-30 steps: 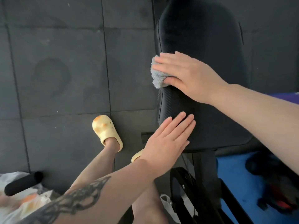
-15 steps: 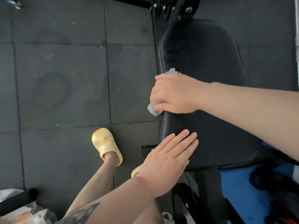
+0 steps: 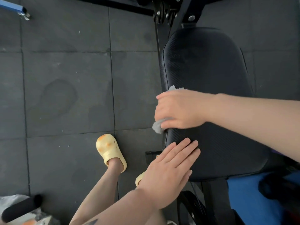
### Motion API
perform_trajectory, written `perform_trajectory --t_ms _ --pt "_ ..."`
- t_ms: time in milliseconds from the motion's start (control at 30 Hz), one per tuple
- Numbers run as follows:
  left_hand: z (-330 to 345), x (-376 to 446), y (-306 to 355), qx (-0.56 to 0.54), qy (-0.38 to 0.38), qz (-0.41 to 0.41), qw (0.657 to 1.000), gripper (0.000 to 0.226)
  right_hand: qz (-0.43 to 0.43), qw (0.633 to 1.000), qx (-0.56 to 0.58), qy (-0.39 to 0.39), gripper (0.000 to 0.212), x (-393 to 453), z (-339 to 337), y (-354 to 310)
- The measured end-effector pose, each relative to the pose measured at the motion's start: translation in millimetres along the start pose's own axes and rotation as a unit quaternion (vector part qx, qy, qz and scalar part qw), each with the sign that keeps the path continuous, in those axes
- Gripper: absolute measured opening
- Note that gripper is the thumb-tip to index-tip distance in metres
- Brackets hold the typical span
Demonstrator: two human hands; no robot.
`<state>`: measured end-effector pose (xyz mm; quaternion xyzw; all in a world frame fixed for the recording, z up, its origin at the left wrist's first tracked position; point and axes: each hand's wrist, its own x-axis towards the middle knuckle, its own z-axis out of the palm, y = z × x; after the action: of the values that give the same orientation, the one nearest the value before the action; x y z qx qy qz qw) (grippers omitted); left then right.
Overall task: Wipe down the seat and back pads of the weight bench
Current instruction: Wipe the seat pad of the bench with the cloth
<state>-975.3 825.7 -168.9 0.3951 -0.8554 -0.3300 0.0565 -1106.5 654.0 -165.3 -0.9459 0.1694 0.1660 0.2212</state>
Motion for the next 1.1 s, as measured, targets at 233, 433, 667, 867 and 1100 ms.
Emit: perform_trajectory --t_ms 233,433,667,867,1100 --pt "13 -18 11 -0.084 0.061 -0.124 0.987 0.057 0.062 0.995 -0.024 0.080 0.042 3 2 28" --pt "21 -23 15 -0.172 0.109 -0.185 0.961 0.061 -0.030 0.999 -0.033 -0.007 0.049 -1 -13 21" --pt "7 20 30 -0.328 0.169 -0.336 0.867 0.056 0.030 0.996 -0.035 0.080 0.035 6 -1 38" --pt "3 46 17 -0.330 0.163 -0.379 0.849 0.058 0.012 0.999 -0.008 0.047 0.044 8 -17 60" --pt "-8 68 4 -0.310 0.185 -0.359 0.861 0.051 0.047 0.989 -0.037 0.133 0.031 14 -9 68"
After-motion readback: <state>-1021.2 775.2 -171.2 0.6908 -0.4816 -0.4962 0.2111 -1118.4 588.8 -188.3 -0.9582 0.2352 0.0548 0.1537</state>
